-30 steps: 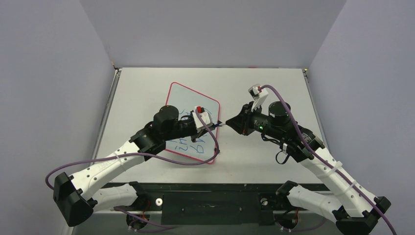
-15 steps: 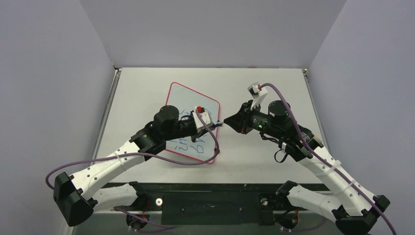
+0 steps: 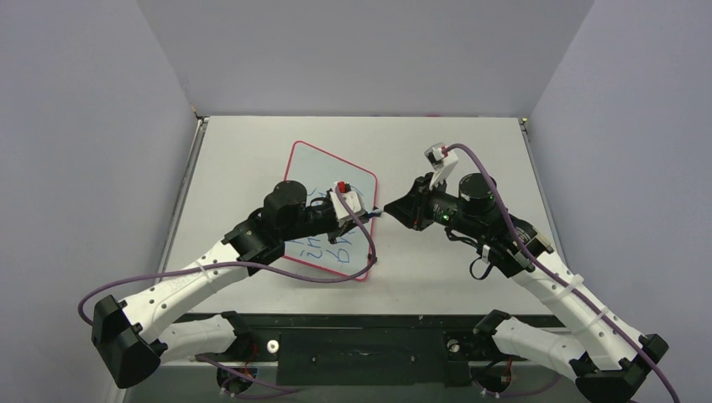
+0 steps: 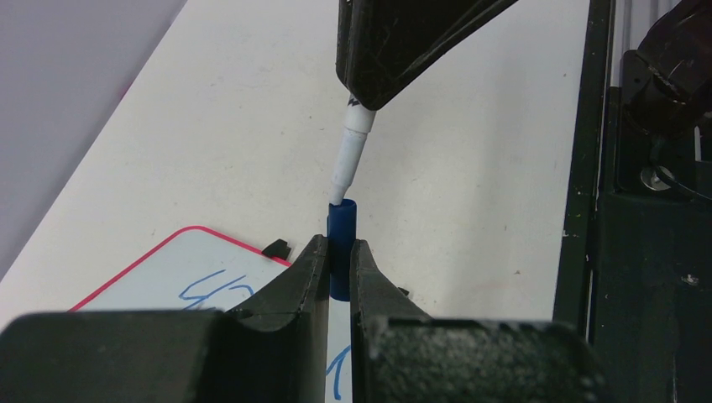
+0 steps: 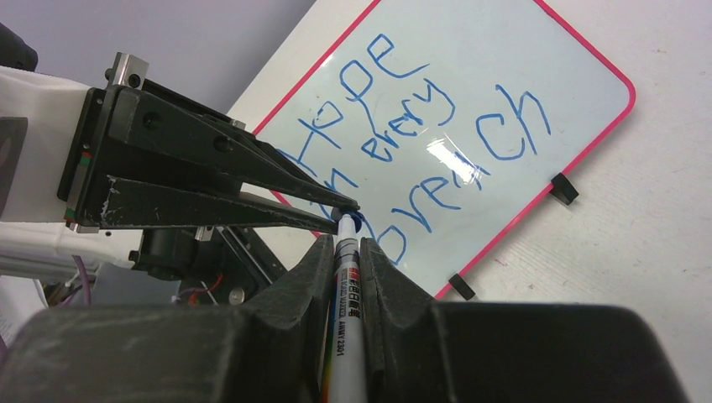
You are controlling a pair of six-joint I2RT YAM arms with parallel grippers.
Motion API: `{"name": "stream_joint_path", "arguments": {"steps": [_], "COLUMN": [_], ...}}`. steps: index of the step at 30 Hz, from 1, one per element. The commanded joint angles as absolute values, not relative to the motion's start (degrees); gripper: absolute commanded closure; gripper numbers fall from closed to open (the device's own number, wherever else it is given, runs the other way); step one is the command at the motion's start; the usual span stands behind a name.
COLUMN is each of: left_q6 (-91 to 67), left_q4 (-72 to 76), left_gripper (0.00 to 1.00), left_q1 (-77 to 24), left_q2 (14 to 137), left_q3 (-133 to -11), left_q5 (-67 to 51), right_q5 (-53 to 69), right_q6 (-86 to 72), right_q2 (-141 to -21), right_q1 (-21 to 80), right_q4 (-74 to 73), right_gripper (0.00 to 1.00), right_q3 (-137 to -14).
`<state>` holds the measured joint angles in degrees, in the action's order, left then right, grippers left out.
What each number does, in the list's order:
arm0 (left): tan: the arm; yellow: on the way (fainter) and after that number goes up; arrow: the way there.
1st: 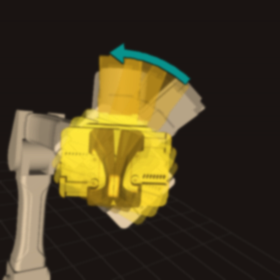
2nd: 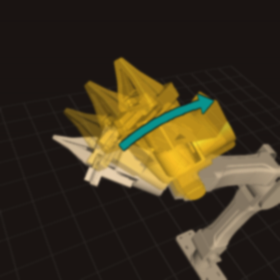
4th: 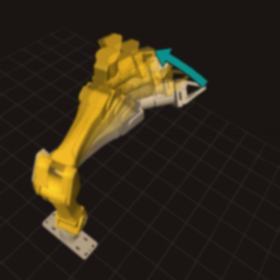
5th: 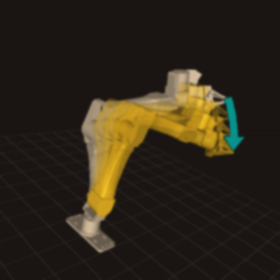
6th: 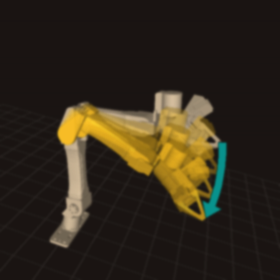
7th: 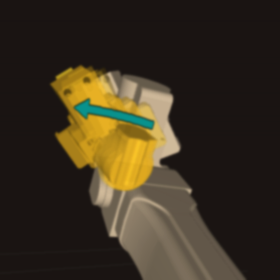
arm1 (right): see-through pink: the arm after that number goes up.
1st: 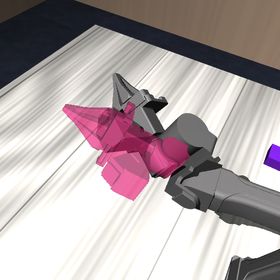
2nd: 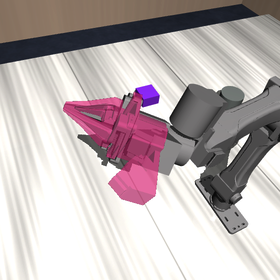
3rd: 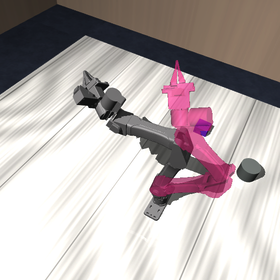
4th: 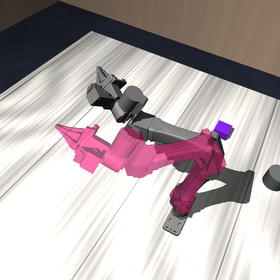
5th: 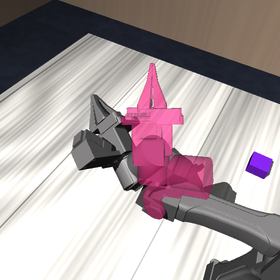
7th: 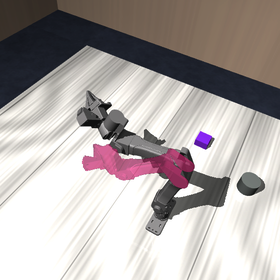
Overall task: Write a sentence on the whiteboard
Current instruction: Insert the whiteboard marker without the cap into the pen cap.
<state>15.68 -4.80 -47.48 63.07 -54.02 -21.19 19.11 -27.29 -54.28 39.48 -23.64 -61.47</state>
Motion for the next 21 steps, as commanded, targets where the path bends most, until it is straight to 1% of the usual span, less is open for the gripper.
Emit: {"name": "stream_joint_path", "arguments": {"steps": [1, 21], "left_q6": [15.2, 15.3], "left_q4": [-1.5, -1.5], "left_gripper": [1.0, 1.0], "left_q1": [-46.9, -46.7], "left_q2": [62.0, 61.8], "left_q3": [-54.4, -54.5], "left_q5": [-21.0, -22.3], "right_q5": [18.0, 20.1], "right_q6": [-27.2, -27.5], "right_q2": [-53.2, -55.3], "right_q1": [40.0, 40.2], "right_q4": [-21.9, -20.6], "right_gripper": [1.0, 1.0], "right_q3": [-61.1, -61.1]}}
